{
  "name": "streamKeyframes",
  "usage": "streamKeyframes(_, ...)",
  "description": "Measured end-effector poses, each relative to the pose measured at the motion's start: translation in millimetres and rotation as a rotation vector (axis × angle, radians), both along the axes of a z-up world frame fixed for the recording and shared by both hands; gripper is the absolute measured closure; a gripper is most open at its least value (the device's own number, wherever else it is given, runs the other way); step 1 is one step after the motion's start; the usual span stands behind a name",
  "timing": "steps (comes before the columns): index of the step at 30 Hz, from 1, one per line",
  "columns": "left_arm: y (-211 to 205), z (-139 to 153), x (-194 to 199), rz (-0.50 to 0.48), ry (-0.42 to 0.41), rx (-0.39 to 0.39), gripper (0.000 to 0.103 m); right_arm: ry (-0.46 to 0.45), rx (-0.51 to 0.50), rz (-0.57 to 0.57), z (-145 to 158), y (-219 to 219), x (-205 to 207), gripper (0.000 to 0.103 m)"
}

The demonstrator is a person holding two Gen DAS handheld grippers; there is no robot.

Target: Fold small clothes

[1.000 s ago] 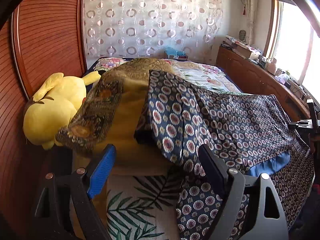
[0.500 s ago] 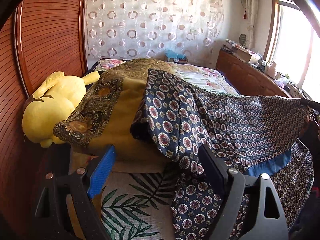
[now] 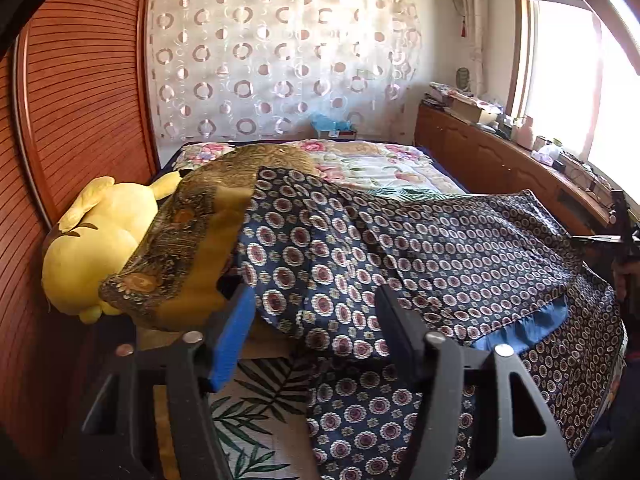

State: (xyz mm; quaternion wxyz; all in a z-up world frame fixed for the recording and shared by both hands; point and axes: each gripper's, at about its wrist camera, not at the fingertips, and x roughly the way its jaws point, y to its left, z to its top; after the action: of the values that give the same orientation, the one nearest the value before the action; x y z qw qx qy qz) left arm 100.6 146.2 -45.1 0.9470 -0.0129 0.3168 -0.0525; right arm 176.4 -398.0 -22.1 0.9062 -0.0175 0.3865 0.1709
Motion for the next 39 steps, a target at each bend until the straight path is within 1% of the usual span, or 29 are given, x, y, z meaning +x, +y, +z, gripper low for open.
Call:
streamKeyframes(1,-2.5,-1.5,1.6,-0.004,0.005,0.004,0.048,0.007,-0.008,-0.001,-6.2,0.8,4.7,0.101)
streamKeyframes(2,-4.6,-3.6,4.2,-0.007,0.014,0.011,0.049,0.011,-0.014,-0.003,-10.8,3.6,5.7,0.101)
streamKeyframes(5,-11.2,-9.9,14.6,0.004,0.046,0.033,0.049,0.026,-0.019,-0.012,-24.2,6.1,14.3,0.101)
streamKeyframes(8,-12.9,-20.0,25.8,0.034,0.093,0.048,0.049,0.017,-0.012,-0.017,-28.2,5.6,18.0,0.101)
streamKeyframes(12,-16.4,-27.3,31.0,0.047,0.104,0.072,0.050,-0.004,-0.014,-0.017,-29.2,4.2,15.2,0.101)
streamKeyframes(15,-21.0,-30.9,33.1,0.063,0.106,0.118,0.063,-0.001,0.001,-0.015,-30.3,-0.5,8.6,0.101)
streamKeyframes(16,-21.8,-32.0,34.2,0.070,0.109,0.134,0.070,0.002,0.011,-0.014,-29.9,-3.5,7.3,0.101)
streamKeyframes(18,-22.9,-32.2,34.2,0.064,0.113,0.139,0.078,0.007,0.027,-0.012,-29.0,-8.8,6.6,0.101)
streamKeyframes(20,-26.3,-30.7,32.6,0.054,0.113,0.150,0.093,0.006,0.026,-0.013,-29.0,-9.3,6.4,0.101)
streamKeyframes(21,-27.8,-28.6,30.8,0.049,0.109,0.148,0.096,0.006,0.023,-0.014,-28.2,-9.1,6.1,0.101)
streamKeyframes(23,-31.3,-19.1,23.3,0.038,0.097,0.121,0.099,0.005,0.018,-0.016,-27.6,-8.5,5.1,0.101)
streamKeyframes(27,-37.0,17.8,-5.6,-0.010,0.014,0.021,0.099,-0.001,-0.001,-0.008,-25.0,-8.7,2.3,0.101)
streamKeyframes(31,-42.1,42.4,-23.7,-0.043,-0.043,-0.012,0.099,0.006,-0.010,-0.008,-23.3,-9.3,2.6,0.101)
streamKeyframes(34,-43.9,50.4,-28.7,-0.072,-0.044,-0.045,0.099,0.009,-0.003,-0.013,-22.6,-9.8,3.2,0.101)
streamKeyframes(36,-43.6,53.9,-32.4,-0.088,-0.044,-0.081,0.099,0.010,0.012,-0.019,-20.4,-12.1,2.7,0.101)
streamKeyframes(39,-42.4,53.2,-40.9,-0.095,-0.045,-0.104,0.099,-0.014,0.044,-0.019,-7.3,-19.1,-3.6,0.102)
